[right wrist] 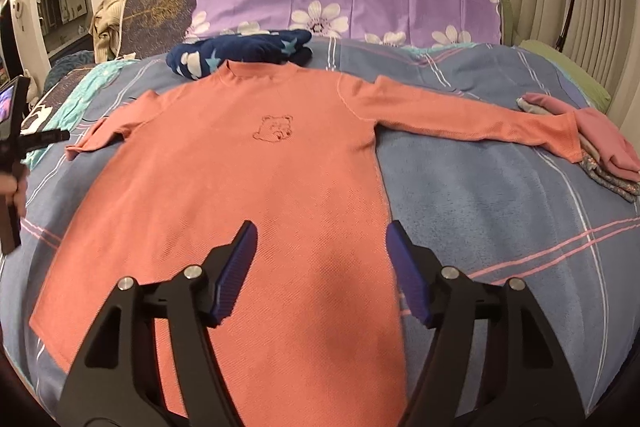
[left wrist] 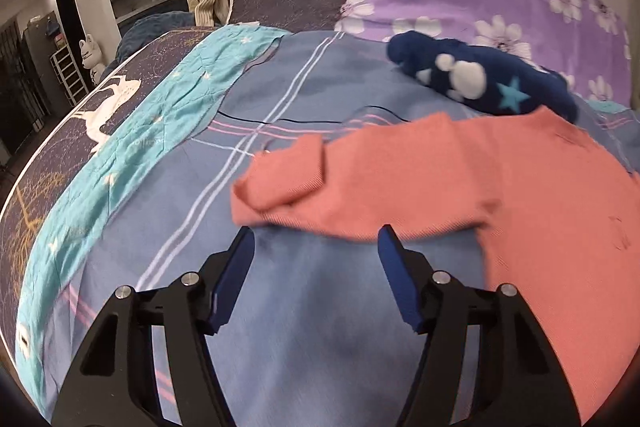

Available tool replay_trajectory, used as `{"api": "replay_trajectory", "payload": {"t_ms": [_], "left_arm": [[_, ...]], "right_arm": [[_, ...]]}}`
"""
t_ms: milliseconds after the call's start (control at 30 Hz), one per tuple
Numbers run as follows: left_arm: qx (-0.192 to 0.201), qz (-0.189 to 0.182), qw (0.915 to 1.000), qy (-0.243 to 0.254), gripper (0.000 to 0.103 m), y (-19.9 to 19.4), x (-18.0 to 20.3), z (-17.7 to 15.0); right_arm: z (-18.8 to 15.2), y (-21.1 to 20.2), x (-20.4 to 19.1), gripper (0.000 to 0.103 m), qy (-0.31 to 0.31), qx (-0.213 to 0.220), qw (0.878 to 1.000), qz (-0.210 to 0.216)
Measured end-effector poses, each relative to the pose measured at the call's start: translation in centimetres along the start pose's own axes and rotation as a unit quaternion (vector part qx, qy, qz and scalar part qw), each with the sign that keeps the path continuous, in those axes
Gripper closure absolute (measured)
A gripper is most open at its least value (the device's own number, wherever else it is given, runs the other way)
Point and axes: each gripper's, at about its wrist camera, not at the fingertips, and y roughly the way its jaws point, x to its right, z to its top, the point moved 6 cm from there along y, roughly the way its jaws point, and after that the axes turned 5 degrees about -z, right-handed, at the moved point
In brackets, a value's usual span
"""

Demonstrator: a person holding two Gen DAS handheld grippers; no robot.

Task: Fold small clothes
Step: 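Grasp the pink shirt's sleeve cuff with the left gripper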

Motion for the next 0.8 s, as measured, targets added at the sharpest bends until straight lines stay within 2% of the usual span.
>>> {"api": "replay_trajectory", "payload": {"t_ms": [67, 200, 333, 400, 433, 467, 500, 567, 667, 800], "left_arm": [[-0.024, 0.0, 0.9997, -0.006, 0.038, 3.1, -1.2, 1.4], [-0.049, -0.022, 0.9968, -0.06, 0.038, 6.9, -3.6, 2.2], [-0.044, -0.037, 0.9981, -0.025, 0.037, 8.3, -2.4, 2.6], [-0.053, -0.025, 0.9983, 0.002, 0.037, 9.3, -1.7, 2.7], [-0.062, -0.009, 0.998, 0.008, 0.053, 10.1, -1.8, 2.8], [-0.073, -0.013, 0.9972, 0.008, 0.074, 10.8, -1.8, 2.7], [-0.082, -0.032, 0.9961, -0.006, 0.099, 11.1, -2.0, 2.7], [-0.07, -0.05, 0.995, -0.05, 0.1, 10.7, -2.9, 3.3], [-0.032, -0.06, 0.9964, -0.05, 0.1, 8.1, -2.1, 4.9], [0.033, -0.12, 0.9921, -0.017, 0.1, 1.3, 3.8, 7.8]], "right_arm": [[0.3, 1.0, 0.0, 0.035, 0.004, -0.009, 1.0, -0.001], [0.7, 2.4, 0.2, 0.034, 0.003, -0.016, 1.0, -0.008], [1.0, 4.6, 0.6, 0.034, 0.003, -0.035, 0.999, -0.018], [1.2, 5.4, 0.6, 0.034, 0.005, -0.039, 0.999, -0.018], [1.3, 5.8, 0.5, 0.034, 0.004, -0.042, 0.999, -0.018], [1.4, 6.0, 0.4, 0.034, 0.003, -0.042, 0.999, -0.017], [1.6, 6.1, 0.1, 0.034, 0.001, -0.042, 0.999, -0.015], [1.7, 6.1, -0.2, 0.034, -0.005, -0.039, 0.999, -0.011], [1.7, 6.1, -0.4, 0.033, -0.013, -0.033, 0.999, -0.01], [1.9, 6.5, 0.1, 0.033, 0.002, -0.038, 0.999, -0.011]]}}
